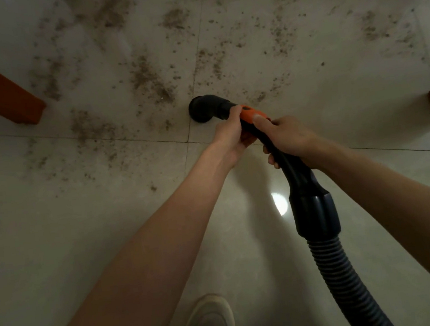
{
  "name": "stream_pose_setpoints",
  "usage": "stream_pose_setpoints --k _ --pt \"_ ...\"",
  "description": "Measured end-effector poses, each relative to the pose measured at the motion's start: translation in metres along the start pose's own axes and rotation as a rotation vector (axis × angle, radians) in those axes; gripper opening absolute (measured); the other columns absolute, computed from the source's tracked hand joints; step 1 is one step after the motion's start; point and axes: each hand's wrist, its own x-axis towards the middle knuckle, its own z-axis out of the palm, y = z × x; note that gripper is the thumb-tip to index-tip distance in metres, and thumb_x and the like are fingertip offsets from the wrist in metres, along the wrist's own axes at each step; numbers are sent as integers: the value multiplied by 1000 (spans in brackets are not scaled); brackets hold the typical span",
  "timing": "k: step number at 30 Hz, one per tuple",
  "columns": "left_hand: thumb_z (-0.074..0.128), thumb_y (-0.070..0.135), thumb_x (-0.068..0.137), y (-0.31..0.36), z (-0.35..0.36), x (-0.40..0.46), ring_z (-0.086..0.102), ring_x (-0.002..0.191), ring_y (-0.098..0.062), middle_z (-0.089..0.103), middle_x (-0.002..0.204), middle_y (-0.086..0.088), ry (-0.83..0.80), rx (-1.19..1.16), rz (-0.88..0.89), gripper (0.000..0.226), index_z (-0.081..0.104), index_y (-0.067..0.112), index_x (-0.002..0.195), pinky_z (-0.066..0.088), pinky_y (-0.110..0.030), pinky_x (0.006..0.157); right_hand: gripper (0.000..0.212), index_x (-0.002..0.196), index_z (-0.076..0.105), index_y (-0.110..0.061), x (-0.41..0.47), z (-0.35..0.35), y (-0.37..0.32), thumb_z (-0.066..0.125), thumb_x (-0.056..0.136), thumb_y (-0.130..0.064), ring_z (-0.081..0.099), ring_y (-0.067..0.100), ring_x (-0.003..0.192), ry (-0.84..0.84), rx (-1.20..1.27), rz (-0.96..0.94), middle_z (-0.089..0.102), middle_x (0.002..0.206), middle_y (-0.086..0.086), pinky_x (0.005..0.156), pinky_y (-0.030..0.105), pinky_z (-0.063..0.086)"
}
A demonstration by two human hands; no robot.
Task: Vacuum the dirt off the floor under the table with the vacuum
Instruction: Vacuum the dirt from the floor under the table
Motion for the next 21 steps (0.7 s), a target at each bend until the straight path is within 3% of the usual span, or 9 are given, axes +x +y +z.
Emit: stream_pose_setpoints --k 5,9,13,18,21 --pt "44 29 99 3 -5 0 60 79 -19 61 87 -11 -2 11 -4 27 52 4 103 52 -27 69 46 94 53 -2 1 2 -3 44 97 -47 53 12 38 -27 7 5 55 66 8 38 21 47" --pt "42 29 99 -5 -9 -4 60 81 -20 61 88 -11 -9 -19 14 26 54 8 90 52 -28 72 48 96 54 0 -5 0 -2 45 97 -47 53 14 38 -73 0 17 54 65 9 40 24 48" --pt "42 31 99 -18 -14 -14 60 88 -19 62 95 -10 -26 -23 2 30 53 5 110 49 -28 79 48 97 55 0 -14 -3 3 44 97 -47 53 12 38 -119 -45 30 55 66 9 40 22 48" --pt "42 32 99 -31 -18 -27 60 86 -16 63 96 -9 -31 -13 -4 35 52 5 118 48 -26 77 46 98 53 -2 -27 -3 9 42 98 -47 52 12 39 -161 -79 53 54 66 8 40 21 47" --pt "41 31 99 -35 -19 -36 60 86 -16 63 95 -9 -33 -15 -14 32 52 6 113 48 -26 76 47 102 52 -1 -34 -4 13 41 98 -46 52 12 40 -190 -88 52 53 66 8 40 21 47"
